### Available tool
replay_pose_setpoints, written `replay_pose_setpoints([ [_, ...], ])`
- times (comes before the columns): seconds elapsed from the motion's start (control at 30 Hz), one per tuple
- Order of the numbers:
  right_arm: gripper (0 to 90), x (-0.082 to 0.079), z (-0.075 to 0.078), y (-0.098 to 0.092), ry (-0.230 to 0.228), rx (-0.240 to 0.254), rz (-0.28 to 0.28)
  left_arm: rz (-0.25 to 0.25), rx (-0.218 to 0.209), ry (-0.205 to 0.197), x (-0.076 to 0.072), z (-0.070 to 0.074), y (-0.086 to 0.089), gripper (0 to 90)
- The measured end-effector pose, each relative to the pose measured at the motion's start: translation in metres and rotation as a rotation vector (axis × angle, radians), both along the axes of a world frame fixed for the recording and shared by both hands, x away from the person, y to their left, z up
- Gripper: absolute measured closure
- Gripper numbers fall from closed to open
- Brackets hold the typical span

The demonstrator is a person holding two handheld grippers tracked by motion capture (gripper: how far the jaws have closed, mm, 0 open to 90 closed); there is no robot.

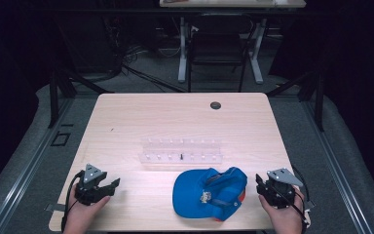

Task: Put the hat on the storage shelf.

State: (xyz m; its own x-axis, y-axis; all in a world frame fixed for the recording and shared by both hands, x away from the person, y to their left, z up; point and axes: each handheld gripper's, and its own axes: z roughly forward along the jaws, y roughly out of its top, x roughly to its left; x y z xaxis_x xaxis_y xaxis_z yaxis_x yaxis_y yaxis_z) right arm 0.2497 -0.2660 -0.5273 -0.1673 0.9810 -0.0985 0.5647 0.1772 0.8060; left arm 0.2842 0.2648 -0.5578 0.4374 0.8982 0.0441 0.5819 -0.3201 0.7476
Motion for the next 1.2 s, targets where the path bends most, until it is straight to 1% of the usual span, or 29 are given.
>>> replay_pose_setpoints([
  [0.07, 58.5, 0.000, 0.001, 0.000, 0.023, 0.018, 0.000, 0.003, -0.002, 0.009, 0.000, -0.001, -0.002, 44.7],
  [0.1, 58.5, 0.000, 0.001, 0.000, 0.023, 0.018, 0.000, 0.003, -0.002, 0.009, 0.000, -0.001, -0.002, 44.7],
  [0.13, 60.2, 0.000, 0.001, 0.001, 0.032, 0.017, 0.005, 0.008, 0.001, 0.011, 0.000, -0.001, -0.003, 44.7],
  [0.2, 64.0, 0.000, 0.002, 0.001, 0.045, 0.031, 0.013, 0.007, 0.002, 0.014, 0.000, -0.001, -0.003, 44.8],
  [0.27, 65.5, 0.000, 0.002, 0.001, 0.058, 0.031, 0.013, 0.003, -0.026, 0.004, -0.001, 0.001, -0.004, 44.8],
  [0.33, 65.5, 0.000, 0.003, 0.002, 0.063, 0.037, 0.012, 0.000, -0.025, 0.005, -0.002, 0.002, -0.004, 46.0],
  [0.37, 65.5, 0.000, 0.006, 0.002, 0.067, 0.030, 0.015, -0.004, -0.029, 0.004, -0.003, 0.003, -0.006, 47.1],
  [0.43, 65.5, 0.000, 0.008, 0.003, 0.071, 0.034, 0.014, -0.004, -0.029, -0.004, -0.003, 0.003, -0.007, 48.7],
  [0.47, 65.3, 0.000, 0.010, 0.003, 0.076, 0.041, 0.014, -0.001, -0.025, -0.007, -0.003, 0.003, -0.008, 48.7],
  [0.5, 64.9, -0.001, 0.013, 0.003, 0.090, 0.048, 0.016, -0.002, -0.030, -0.005, -0.003, 0.003, -0.008, 49.8],
  [0.53, 64.3, -0.001, 0.015, 0.004, 0.091, 0.054, 0.017, -0.004, -0.032, -0.003, -0.003, 0.003, -0.008, 50.5],
  [0.57, 62.5, 0.000, 0.017, 0.004, 0.102, 0.059, 0.015, -0.004, -0.031, 0.002, -0.003, 0.003, -0.008, 50.6],
  [0.6, 60.7, 0.001, 0.019, 0.005, 0.122, 0.075, 0.020, -0.005, -0.021, 0.014, -0.003, 0.002, -0.008, 50.7],
  [0.63, 60.5, 0.002, 0.020, 0.005, 0.136, 0.078, 0.027, -0.003, -0.007, 0.023, -0.002, 0.002, -0.008, 50.7],
  [0.7, 60.5, 0.003, 0.022, 0.006, 0.174, 0.090, 0.044, -0.006, -0.014, 0.042, -0.001, 0.000, -0.008, 50.7],
  [0.8, 60.7, 0.006, 0.023, 0.007, 0.217, 0.078, 0.062, 0.001, -0.017, 0.045, -0.001, -0.001, -0.009, 50.6],
  [0.83, 60.9, 0.007, 0.023, 0.007, 0.230, 0.081, 0.068, 0.006, -0.020, 0.045, 0.000, -0.001, -0.009, 50.6],
  [0.9, 61.1, 0.009, 0.025, 0.007, 0.270, 0.092, 0.079, 0.012, -0.026, 0.051, 0.000, -0.001, -0.009, 50.4],
  [1.03, 61.1, 0.013, 0.031, 0.008, 0.300, 0.093, 0.088, 0.012, -0.031, 0.056, 0.001, -0.001, -0.009, 50.4],
  [1.07, 61.0, 0.014, 0.032, 0.009, 0.309, 0.097, 0.092, 0.013, -0.034, 0.052, 0.001, -0.002, -0.009, 50.4],
  [1.2, 60.1, 0.019, 0.040, 0.010, 0.338, 0.118, 0.107, 0.011, -0.032, 0.057, 0.001, -0.002, -0.010, 50.4],
])
